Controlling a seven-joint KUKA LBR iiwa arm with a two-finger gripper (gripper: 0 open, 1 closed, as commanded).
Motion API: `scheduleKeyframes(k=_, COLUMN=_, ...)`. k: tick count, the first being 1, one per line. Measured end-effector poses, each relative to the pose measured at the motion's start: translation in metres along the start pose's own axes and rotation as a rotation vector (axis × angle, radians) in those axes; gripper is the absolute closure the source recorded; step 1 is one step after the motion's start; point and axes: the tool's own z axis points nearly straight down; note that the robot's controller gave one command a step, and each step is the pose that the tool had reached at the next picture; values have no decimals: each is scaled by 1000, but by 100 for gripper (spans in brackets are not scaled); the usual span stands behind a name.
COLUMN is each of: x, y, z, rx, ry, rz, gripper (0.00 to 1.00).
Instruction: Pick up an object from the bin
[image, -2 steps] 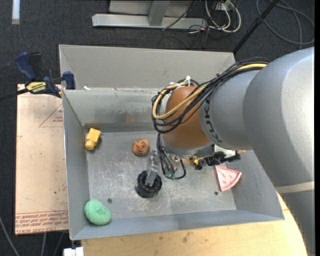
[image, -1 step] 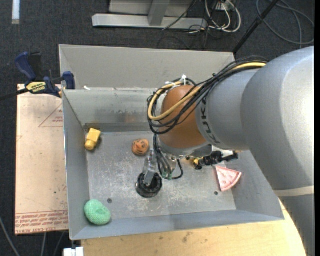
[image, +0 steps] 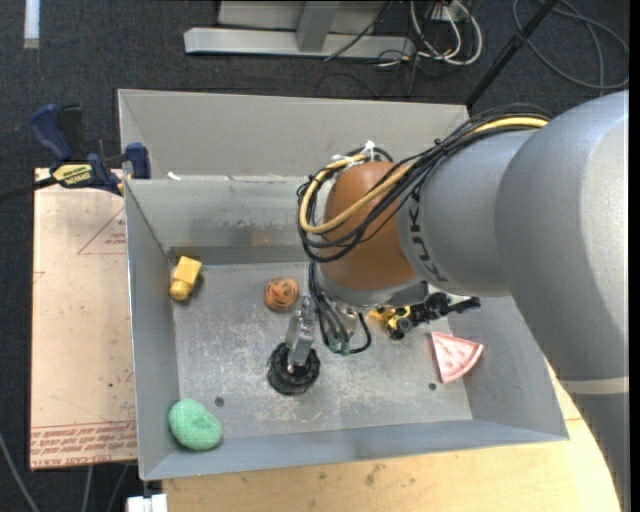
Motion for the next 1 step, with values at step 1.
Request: scheduleKeyframes(k=1, x=0, y=3, z=-21, rx=0, ry=-1, rz=-17, gripper=100)
